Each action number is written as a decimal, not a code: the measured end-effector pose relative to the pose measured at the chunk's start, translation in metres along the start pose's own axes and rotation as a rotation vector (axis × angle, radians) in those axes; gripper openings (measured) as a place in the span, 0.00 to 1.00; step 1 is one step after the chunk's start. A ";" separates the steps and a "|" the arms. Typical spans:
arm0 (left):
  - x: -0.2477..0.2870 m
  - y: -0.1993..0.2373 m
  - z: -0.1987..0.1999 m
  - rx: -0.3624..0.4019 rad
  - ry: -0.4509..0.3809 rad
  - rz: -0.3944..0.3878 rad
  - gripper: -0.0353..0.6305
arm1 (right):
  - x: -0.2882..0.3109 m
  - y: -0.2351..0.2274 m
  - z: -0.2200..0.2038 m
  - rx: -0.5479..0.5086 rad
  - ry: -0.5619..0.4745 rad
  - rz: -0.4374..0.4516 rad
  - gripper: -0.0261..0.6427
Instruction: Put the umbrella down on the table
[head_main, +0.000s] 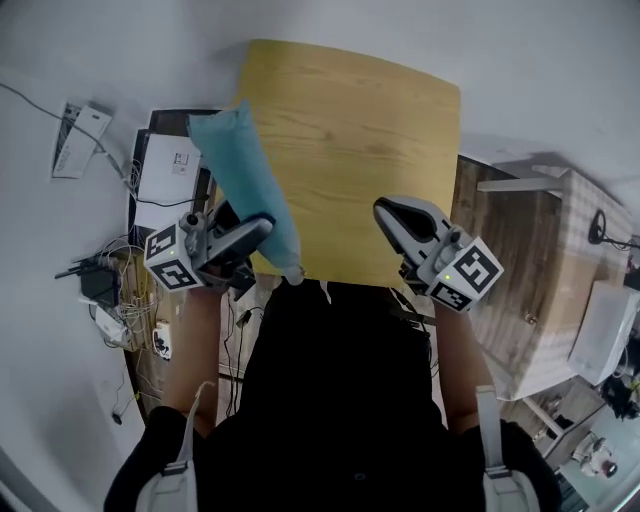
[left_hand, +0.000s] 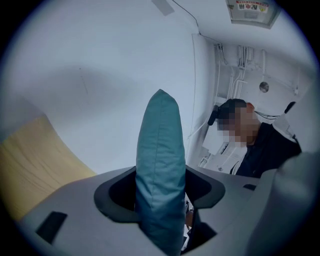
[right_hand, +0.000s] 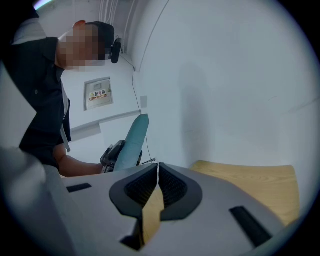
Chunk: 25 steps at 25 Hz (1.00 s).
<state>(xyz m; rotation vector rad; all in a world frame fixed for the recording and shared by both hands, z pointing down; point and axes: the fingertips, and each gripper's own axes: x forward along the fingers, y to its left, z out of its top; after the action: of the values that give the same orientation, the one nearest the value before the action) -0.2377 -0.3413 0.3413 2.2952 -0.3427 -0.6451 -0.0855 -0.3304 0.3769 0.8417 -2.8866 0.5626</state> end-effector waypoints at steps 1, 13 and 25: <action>0.003 0.004 0.001 0.014 0.009 0.030 0.47 | 0.000 -0.005 -0.001 0.003 -0.001 0.006 0.07; 0.043 0.058 -0.013 0.251 0.302 0.348 0.47 | -0.016 -0.069 -0.001 0.040 -0.054 0.024 0.07; 0.071 0.128 -0.057 0.470 0.706 0.463 0.47 | -0.043 -0.123 -0.037 0.063 -0.010 -0.082 0.07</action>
<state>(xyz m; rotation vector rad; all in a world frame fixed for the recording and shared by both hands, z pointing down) -0.1547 -0.4290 0.4420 2.5597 -0.6945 0.5267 0.0156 -0.3916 0.4433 0.9696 -2.8414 0.6457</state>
